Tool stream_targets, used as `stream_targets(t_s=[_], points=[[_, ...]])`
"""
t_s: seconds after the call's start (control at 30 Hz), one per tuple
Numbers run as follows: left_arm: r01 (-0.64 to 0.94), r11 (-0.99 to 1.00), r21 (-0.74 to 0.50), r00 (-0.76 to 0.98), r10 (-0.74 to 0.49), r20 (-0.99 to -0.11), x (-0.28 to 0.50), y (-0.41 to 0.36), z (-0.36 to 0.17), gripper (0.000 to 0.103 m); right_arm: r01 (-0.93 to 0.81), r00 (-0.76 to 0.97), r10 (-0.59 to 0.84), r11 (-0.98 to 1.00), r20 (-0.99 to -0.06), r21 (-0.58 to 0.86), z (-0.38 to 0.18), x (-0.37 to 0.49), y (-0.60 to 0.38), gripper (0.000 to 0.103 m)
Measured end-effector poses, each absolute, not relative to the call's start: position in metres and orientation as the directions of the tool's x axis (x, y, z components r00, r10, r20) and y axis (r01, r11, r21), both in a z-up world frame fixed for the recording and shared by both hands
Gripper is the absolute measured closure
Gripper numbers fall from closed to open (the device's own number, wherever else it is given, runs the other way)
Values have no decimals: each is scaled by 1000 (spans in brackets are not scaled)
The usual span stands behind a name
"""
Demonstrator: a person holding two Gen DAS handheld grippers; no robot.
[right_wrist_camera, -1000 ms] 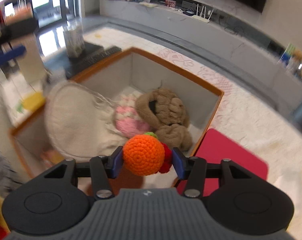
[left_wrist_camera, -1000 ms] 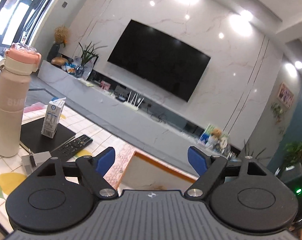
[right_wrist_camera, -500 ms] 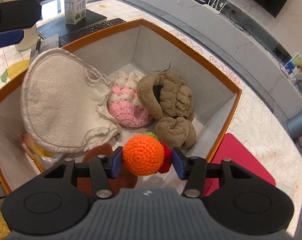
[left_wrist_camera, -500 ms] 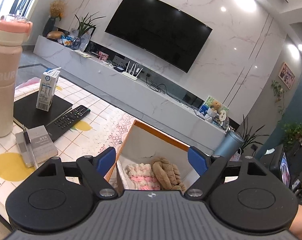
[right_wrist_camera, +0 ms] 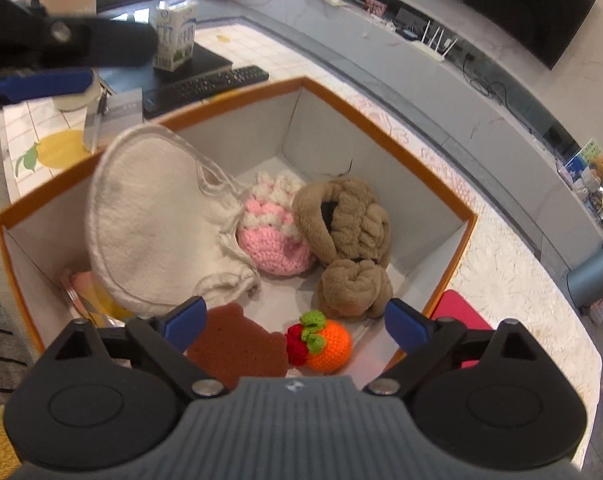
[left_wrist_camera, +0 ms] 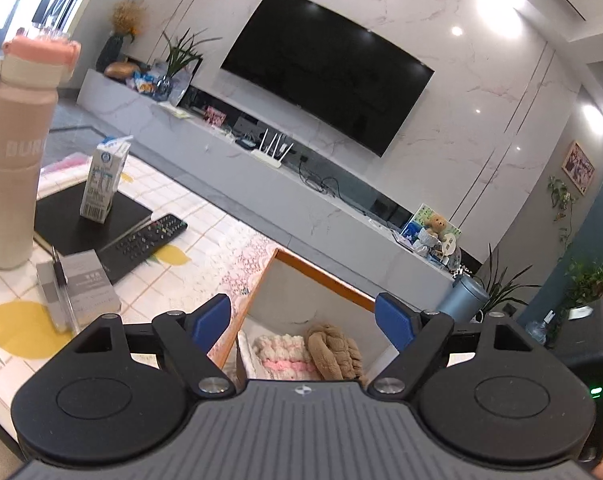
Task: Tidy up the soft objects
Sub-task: 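Withdraw both tools from the box back over the table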
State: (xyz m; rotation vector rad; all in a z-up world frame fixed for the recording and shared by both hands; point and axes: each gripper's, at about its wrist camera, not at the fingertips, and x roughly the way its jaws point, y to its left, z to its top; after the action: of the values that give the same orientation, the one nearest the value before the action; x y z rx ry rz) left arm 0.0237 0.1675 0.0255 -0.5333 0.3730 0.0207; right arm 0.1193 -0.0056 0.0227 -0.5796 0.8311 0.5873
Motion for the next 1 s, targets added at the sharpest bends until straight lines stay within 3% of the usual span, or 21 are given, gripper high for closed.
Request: stream_targets(t_s=[0.33, 0.53, 0.6, 0.7, 0.77, 0.8, 0.83, 0.87, 0.93, 1.0], points=[[-129, 908, -399, 937, -21, -350, 21, 156, 31, 7, -596, 619, 291, 780, -730, -194, 61, 111, -33, 9], [-75, 907, -414, 935, -80, -345, 21, 149, 36, 7, -506, 645, 313, 858, -698, -83, 87, 115, -74, 7], [-71, 919, -388, 921, -89, -380, 26, 144, 34, 7, -488, 657, 312, 870, -686, -71, 94, 112, -85, 6], [-94, 946, -311, 859, -80, -505, 37, 134, 24, 10, -471, 674, 308, 879, -672, -69, 100, 104, -99, 6], [-164, 955, -246, 831, -1, -556, 42, 128, 15, 23, -465, 675, 317, 884, -666, -50, 102, 97, -108, 6], [-169, 955, -242, 822, 2, -569, 44, 126, 11, 34, -462, 677, 326, 886, -659, -36, 103, 94, -112, 6], [-159, 951, -264, 816, -25, -578, 46, 126, 8, 50, -460, 679, 336, 888, -653, -21, 103, 92, -117, 6], [-144, 944, -297, 811, -59, -581, 47, 128, 7, 56, -457, 679, 344, 889, -649, -7, 102, 90, -121, 6], [-126, 933, -338, 812, -99, -576, 47, 129, 4, 80, -444, 679, 347, 896, -647, 14, 101, 88, -128, 5], [-118, 941, -316, 814, -91, -574, 46, 125, 3, 88, -427, 674, 339, 904, -657, 28, 97, 89, -134, 5]])
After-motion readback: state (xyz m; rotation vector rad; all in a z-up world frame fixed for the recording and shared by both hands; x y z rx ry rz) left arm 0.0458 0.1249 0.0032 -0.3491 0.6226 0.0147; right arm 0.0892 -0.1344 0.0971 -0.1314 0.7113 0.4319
